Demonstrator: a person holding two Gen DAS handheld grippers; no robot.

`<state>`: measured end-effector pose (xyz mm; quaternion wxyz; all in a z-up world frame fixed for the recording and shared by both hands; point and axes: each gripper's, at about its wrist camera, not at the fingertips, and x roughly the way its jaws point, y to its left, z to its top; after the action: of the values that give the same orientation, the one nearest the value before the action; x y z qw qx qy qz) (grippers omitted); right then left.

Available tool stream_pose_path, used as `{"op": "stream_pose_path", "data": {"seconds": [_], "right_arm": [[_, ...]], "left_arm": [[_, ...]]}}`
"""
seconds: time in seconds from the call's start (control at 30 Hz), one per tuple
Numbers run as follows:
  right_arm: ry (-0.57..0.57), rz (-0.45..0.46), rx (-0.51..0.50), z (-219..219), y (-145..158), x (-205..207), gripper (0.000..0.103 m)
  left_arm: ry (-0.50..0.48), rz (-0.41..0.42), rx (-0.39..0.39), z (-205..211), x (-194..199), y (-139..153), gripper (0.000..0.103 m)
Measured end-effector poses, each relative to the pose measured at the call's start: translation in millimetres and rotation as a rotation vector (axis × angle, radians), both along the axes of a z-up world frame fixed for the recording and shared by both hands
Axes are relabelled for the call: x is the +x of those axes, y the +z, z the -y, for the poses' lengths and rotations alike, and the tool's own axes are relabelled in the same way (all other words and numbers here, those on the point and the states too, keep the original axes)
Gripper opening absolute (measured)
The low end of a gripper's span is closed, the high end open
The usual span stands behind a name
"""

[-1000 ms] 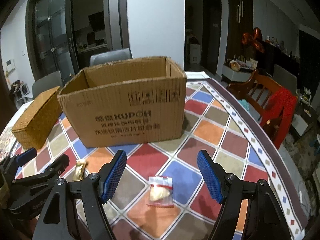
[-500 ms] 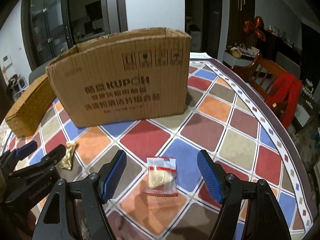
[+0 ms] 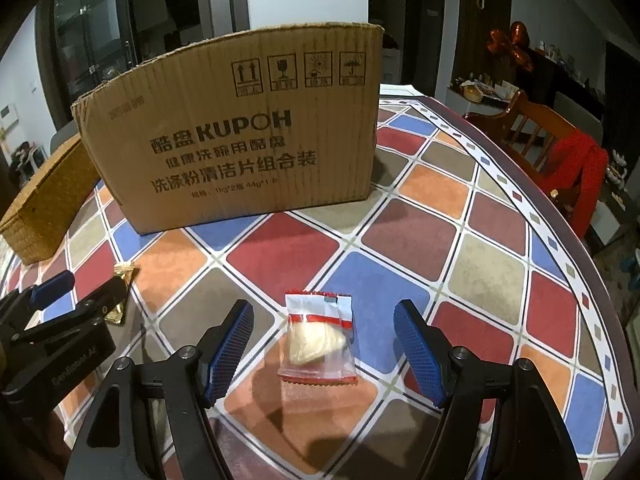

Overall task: Organize snacks
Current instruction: 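Grasp the gold-wrapped candy with the left tool while the right tool grasps the clear pastry packet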

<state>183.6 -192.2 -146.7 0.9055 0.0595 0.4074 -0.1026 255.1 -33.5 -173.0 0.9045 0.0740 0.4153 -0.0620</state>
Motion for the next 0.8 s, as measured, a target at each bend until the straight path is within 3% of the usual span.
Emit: {"op": "stream_pose_path", "data": {"seconds": [0.23, 0.4, 0.57, 0.8], "right_arm": [[-0.013, -0.026, 0.016, 3.6, -8.0, 2.2, 0.063], [-0.004, -0.053, 0.04, 3.6, -14.8, 4.7, 0.049], [-0.001, -0.068, 0.048, 2.2, -18.5, 5.8, 0.044], [0.009, -0.07, 0.036, 0.7, -18.0, 6.4, 0.037]], "left_arm": [[-0.008, -0.01, 0.004, 3.0, 2.3, -4.8, 0.056], [-0.007, -0.023, 0.001, 3.8, 3.2, -8.0, 0.047], [-0.008, -0.038, 0.007, 5.7, 3.5, -12.3, 0.041], [-0.021, -0.048, -0.002, 10.2, 4.0, -13.4, 0.024]]}}
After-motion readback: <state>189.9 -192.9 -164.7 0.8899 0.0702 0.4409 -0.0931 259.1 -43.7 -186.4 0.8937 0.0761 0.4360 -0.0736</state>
